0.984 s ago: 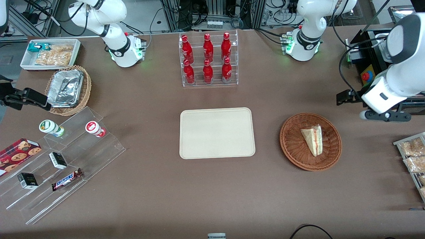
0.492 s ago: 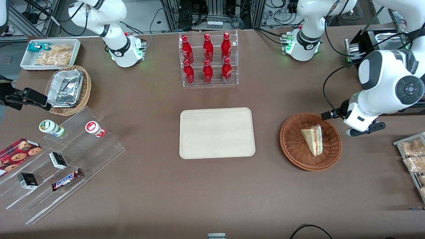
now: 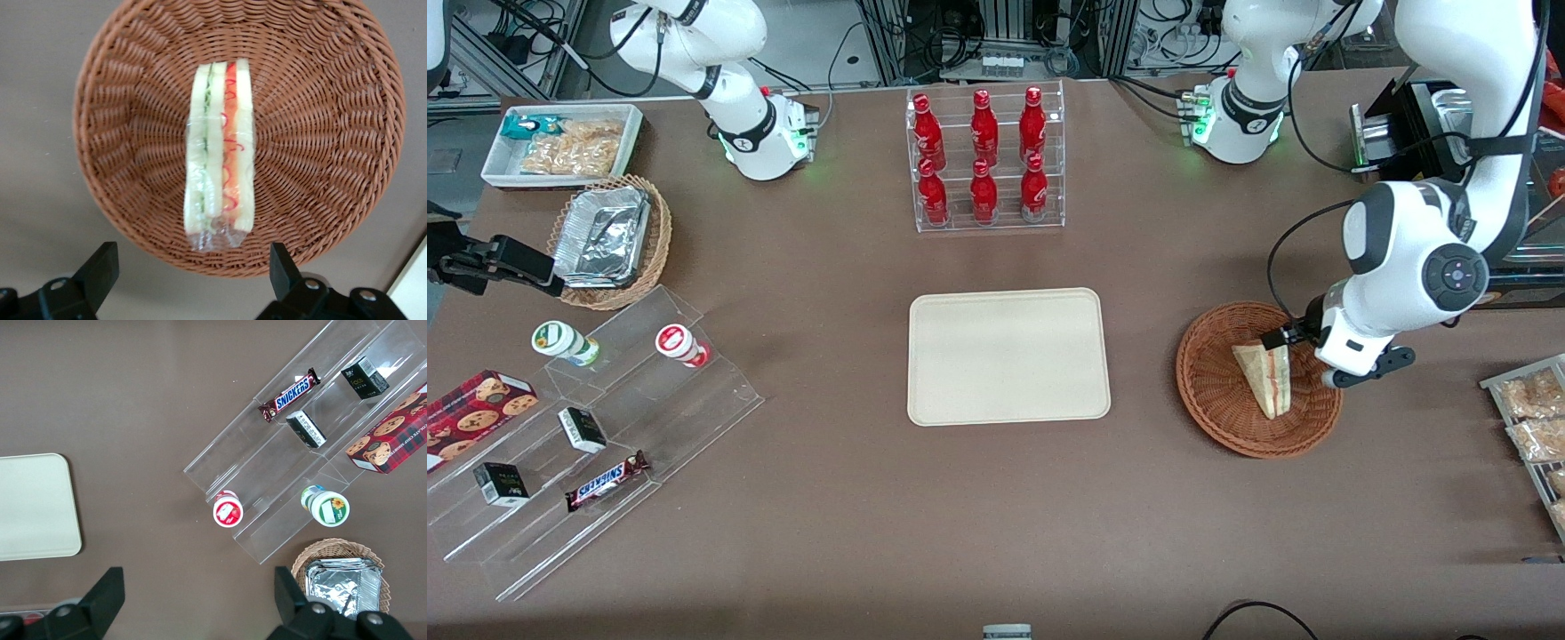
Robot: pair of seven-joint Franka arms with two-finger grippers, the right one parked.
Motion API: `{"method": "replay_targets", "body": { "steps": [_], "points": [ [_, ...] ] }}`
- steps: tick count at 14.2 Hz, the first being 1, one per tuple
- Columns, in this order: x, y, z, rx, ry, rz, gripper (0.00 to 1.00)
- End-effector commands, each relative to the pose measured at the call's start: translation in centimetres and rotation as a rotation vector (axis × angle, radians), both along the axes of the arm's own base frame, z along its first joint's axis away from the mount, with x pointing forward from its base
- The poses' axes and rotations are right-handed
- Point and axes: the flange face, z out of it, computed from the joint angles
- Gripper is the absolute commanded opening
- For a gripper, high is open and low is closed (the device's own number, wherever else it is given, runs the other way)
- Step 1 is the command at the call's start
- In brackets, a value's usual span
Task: Place sandwich from basket to tray
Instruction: 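Lower the left gripper around the sandwich and close it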
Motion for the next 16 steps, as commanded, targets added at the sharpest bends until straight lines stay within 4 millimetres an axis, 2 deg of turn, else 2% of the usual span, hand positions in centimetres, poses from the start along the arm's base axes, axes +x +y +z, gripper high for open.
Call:
{"method": "replay_targets", "body": {
  "steps": [1, 4, 7, 9, 12, 15, 16],
  "points": [
    [0.6, -1.0, 0.5, -0.006, -0.057, 0.012, 1.00],
    [1.0, -1.4, -1.3, -0.011, -0.083, 0.018, 1.00],
    [0.3, -1.1, -3.4, -0.003, -0.041, 0.010, 1.00],
    [-0.4, -1.0, -4.2, -0.001, -0.021, 0.007, 1.00],
    [-0.4, 0.1, -5.0, 0.007, -0.011, 0.017, 1.00],
    [-0.1, 0.1, -5.7, 0.004, -0.026, 0.019, 1.00],
    [0.0, 0.1, -6.2, 0.003, -0.029, 0.024, 0.90]
  ]
}}
